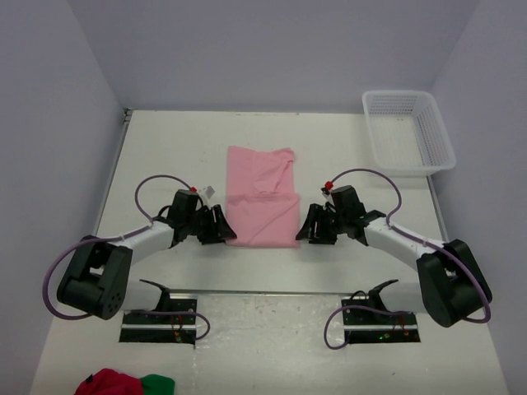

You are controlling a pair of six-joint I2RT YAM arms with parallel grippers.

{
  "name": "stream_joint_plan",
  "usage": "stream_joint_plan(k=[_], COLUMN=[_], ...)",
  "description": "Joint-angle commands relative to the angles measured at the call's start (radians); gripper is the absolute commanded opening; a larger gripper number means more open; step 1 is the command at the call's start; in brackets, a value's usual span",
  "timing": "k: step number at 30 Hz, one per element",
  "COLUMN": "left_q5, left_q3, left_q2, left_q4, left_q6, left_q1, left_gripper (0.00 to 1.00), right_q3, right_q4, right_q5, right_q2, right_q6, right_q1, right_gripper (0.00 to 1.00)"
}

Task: Fold and stack the t-shirts
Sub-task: Grab one side of the 2/3 rectangular tshirt with both arms

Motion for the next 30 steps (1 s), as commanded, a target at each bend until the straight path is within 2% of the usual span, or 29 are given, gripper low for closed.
stream_joint_plan(k=[1,9,14,15,17,22,30], left_q5=[-0.024,-0.007,-0.010,-0.004,0.014,0.038,0.047], left_q3=[-0.039,-0.067,-0.082,-0.084,-0.087,-0.079,-0.082], left_q2=[-0.005,-0.054,-0.019,-0.001,0.016,0.061,0.045], left_q4=[-0.072,-0.072,-0.039,-0.016,0.009,0.044,0.044], left_q6=[0.040,0.019,0.021,0.019,0.008,0.004,0.011], left_q1=[0.008,0.008,0.008,0.008,0.008,0.008,0.008], left_gripper=[0.54,0.47,0.44,0.36,0.29,0.00,0.00], right_q3=[0.007,0.012,0.007,0.007,0.015,0.015,0.007], right_q4=[0.025,0.040,0.051,0.046,0.036,0.023,0.057], right_q5=[0.035,0.044,0.033,0.033,0.036,0.047,0.030], right_q2=[0.008,0.059,0.060,0.054,0.053,0.047,0.086], right_q6=[0.010,0.017,0.024,0.022,0.017,0.016,0.022], right_q1=[-0.003,-0.002,-0.003,-0.002,-0.003,-0.003,-0.002], right_gripper=[0.57,0.58,0.58,0.58,0.58,0.58,0.61])
